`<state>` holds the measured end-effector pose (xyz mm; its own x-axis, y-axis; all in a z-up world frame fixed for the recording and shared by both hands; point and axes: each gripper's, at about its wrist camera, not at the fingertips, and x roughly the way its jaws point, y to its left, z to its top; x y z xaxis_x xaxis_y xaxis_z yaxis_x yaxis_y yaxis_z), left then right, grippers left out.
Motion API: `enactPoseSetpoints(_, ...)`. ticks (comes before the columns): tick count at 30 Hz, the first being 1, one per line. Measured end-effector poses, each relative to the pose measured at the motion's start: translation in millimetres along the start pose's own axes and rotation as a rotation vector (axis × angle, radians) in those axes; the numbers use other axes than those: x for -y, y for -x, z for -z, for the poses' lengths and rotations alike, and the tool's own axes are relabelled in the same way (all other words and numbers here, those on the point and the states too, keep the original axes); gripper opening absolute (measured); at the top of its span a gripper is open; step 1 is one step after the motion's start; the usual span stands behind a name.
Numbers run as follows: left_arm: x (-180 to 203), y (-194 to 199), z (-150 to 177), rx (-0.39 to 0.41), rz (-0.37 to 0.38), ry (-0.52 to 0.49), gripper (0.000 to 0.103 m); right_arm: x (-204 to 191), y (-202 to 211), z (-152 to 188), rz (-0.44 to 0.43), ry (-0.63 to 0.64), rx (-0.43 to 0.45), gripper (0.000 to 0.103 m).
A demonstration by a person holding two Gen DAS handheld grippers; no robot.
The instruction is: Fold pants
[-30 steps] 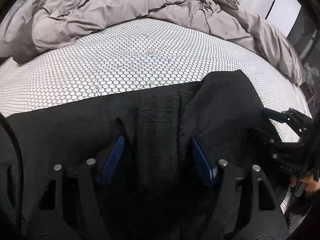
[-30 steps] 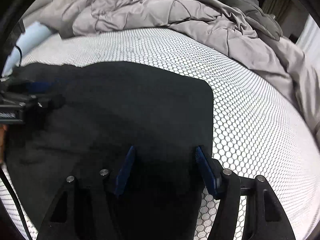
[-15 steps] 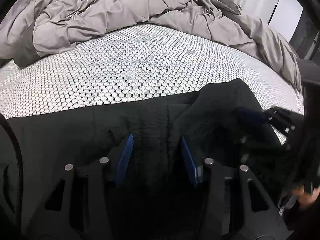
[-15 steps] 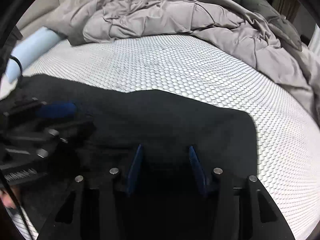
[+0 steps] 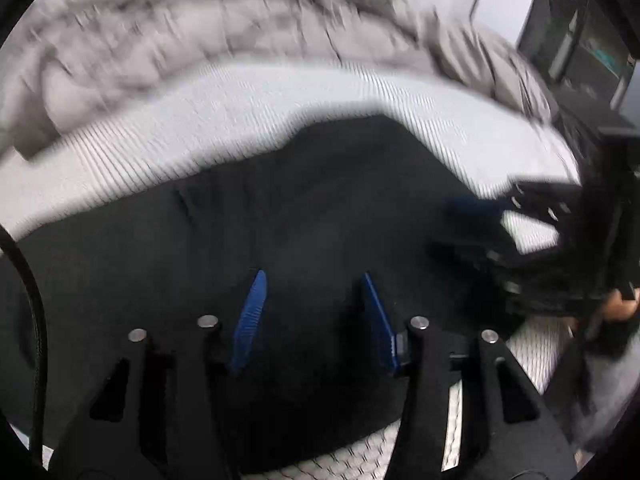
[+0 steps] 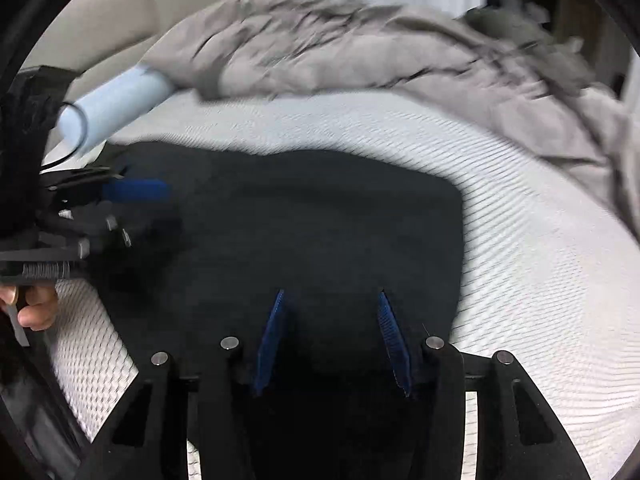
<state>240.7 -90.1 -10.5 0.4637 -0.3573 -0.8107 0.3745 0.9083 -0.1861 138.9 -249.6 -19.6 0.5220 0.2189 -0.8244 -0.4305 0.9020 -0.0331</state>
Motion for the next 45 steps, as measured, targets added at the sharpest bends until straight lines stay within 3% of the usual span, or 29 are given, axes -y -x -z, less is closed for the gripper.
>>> enactPoseSetpoints(2,-4.3,-0.4,9.7,-0.01,-0.016,-0.007,0.047,-6.7,-20.9,9.6,0.046,0.053,-0.06,0.048)
enactPoseSetpoints(7,-36.9,42.8,39.1,0.004,-0.047,0.046,0.051,20.8,2.3,28.5,0.083,0.024,-0.042,0.049)
enactPoseSetpoints(10,-80.0,73.8,58.0,0.07,0.003,0.208,0.051,34.4,8.2,43.3,0.156,0.041,-0.07,0.056)
enactPoseSetpoints(14,-139.9,129.9,90.4,0.217,-0.113,0.414,0.054,60.8,24.6,51.6,0.094,-0.089,-0.019,0.059)
enactPoseSetpoints(16,-162.0,147.9,103.1,0.271,-0.157,0.485,0.059,68.6,36.7,57.3,0.078,-0.166,0.053,0.086)
enactPoseSetpoints(17,-174.9,157.9,112.7,0.298,-0.177,0.529,0.066,71.1,41.7,59.3,0.064,-0.195,0.093,0.09)
enactPoseSetpoints(19,-195.0,165.9,125.8,0.313,-0.189,0.597,0.074,70.9,45.1,58.7,0.047,-0.206,0.121,0.09)
enactPoseSetpoints(26,-269.9,146.3,167.8,0.23,-0.116,0.913,0.077,74.1,44.4,42.3,0.029,-0.252,0.169,0.09)
enactPoseSetpoints(29,-292.9,144.2,165.2,0.303,-0.087,1.008,0.075,68.6,41.0,37.7,0.017,-0.248,0.184,0.09)
enactPoseSetpoints(30,-297.5,143.5,161.2,0.294,-0.115,1.014,0.069,67.2,40.6,37.2,0.012,-0.244,0.184,0.09)
enactPoseSetpoints(32,-302.9,141.2,153.2,0.261,-0.222,1.033,0.023,64.8,38.3,37.1,-0.001,-0.244,0.181,0.09)
enactPoseSetpoints(34,-301.4,145.7,146.6,0.291,-0.288,1.017,0.008,64.1,35.1,37.2,-0.034,-0.263,0.177,0.09)
enactPoseSetpoints(36,-289.7,153.7,139.4,0.353,-0.307,0.993,0.002,61.4,31.3,33.7,-0.063,-0.267,0.177,0.09)
enactPoseSetpoints(41,-219.0,192.2,91.9,0.521,-0.349,0.766,0.001,55.8,34.5,26.8,-0.052,-0.231,0.201,0.09)
enactPoseSetpoints(45,-121.6,203.7,35.2,0.569,-0.257,0.524,0.001,58.7,39.7,24.3,-0.068,-0.236,0.218,0.09)
